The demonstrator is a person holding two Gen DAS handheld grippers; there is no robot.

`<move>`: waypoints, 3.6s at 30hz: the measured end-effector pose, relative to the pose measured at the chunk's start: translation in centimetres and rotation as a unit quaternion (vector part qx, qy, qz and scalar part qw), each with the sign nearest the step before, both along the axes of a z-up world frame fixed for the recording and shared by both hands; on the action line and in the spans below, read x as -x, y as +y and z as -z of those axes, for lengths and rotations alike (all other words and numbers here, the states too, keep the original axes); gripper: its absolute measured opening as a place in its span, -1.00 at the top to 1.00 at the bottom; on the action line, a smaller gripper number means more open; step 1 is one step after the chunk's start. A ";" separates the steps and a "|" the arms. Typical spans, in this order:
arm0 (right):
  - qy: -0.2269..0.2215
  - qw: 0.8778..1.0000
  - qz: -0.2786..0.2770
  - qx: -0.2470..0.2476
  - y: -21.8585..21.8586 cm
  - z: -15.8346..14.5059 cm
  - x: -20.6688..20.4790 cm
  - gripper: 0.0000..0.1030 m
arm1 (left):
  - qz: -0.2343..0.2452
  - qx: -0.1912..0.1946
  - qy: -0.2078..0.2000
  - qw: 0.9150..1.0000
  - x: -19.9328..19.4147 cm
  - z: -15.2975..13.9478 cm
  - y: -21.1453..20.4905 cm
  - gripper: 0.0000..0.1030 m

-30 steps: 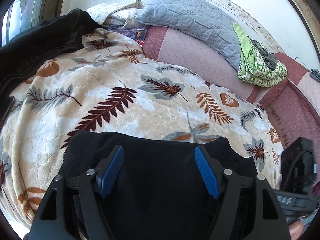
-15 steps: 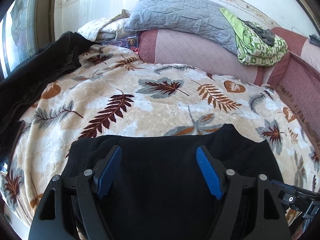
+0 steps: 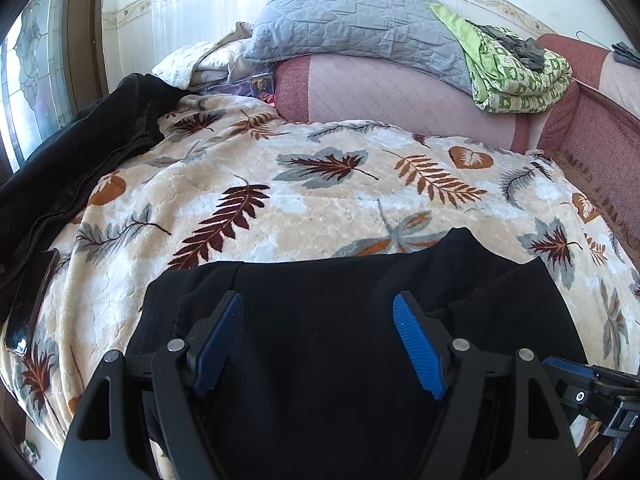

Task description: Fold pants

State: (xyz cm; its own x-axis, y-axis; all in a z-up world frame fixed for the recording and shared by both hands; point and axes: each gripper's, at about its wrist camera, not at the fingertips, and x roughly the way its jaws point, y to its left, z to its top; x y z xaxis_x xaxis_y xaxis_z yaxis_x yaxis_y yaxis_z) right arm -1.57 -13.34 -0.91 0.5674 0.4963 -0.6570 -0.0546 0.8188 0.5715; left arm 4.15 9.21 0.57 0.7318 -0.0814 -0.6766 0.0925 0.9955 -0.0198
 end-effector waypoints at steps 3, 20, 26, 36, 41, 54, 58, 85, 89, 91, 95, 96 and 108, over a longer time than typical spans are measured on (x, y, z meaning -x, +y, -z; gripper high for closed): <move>0.001 1.000 -0.005 0.006 0.4 0.1 0.0 -0.11 | -0.001 0.016 0.010 1.000 -0.3 0.1 0.4 -0.49; 0.005 1.000 -0.010 0.023 1.1 0.5 0.1 -0.14 | -0.004 0.028 0.026 0.999 -0.1 0.6 1.3 -0.49; 0.003 1.000 -0.013 0.025 1.6 0.6 0.0 -0.23 | -0.016 0.004 0.028 0.999 0.9 1.0 2.8 -0.49; -0.005 0.999 -0.030 0.039 3.3 -0.5 -0.2 -0.24 | -0.071 0.048 0.016 0.996 1.6 0.0 8.0 -0.50; -0.011 0.996 -0.066 0.058 5.7 -2.0 -0.7 -0.24 | -0.133 0.097 0.014 0.986 1.8 -0.5 13.5 -0.50; 0.044 0.970 -0.226 0.075 20.2 -4.2 -10.8 -0.44 | -0.253 0.164 0.022 0.953 3.3 -0.6 22.4 -0.50; 0.072 0.956 -0.254 0.124 25.5 -3.5 -13.3 -0.47 | -0.294 0.167 0.032 0.940 3.5 -0.1 24.0 -0.50; 0.083 0.937 -0.257 0.223 27.1 -1.7 -14.9 0.30 | -0.123 0.189 0.045 0.973 3.7 -0.1 17.5 -0.74; 0.082 0.945 -0.247 0.196 25.7 -2.2 -15.1 0.34 | -0.088 0.188 0.071 0.976 3.3 0.8 15.9 -0.76; 0.073 0.948 -0.245 0.189 25.2 -2.6 -14.8 0.36 | -0.080 0.189 0.092 0.974 2.8 1.7 15.4 -0.77; 0.055 0.953 -0.240 0.179 24.4 -3.4 -13.8 0.40 | -0.064 0.178 0.107 0.976 2.5 2.6 14.4 -0.68; 0.051 0.954 -0.238 0.176 24.2 -3.5 -13.5 0.41 | -0.049 0.174 0.100 0.978 2.7 2.4 13.8 -0.51; 0.006 0.972 -0.211 0.100 17.7 -5.7 -10.2 0.47 | 0.037 0.134 0.037 0.990 6.3 -2.7 6.6 0.70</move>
State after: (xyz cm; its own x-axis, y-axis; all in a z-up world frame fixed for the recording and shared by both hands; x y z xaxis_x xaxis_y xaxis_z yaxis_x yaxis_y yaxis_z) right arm 8.59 4.38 4.83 0.3319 0.5456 -0.7695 -0.4040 0.8193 0.4067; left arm -2.12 15.86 3.26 0.6665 -0.3164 -0.6751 0.1523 0.9442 -0.2921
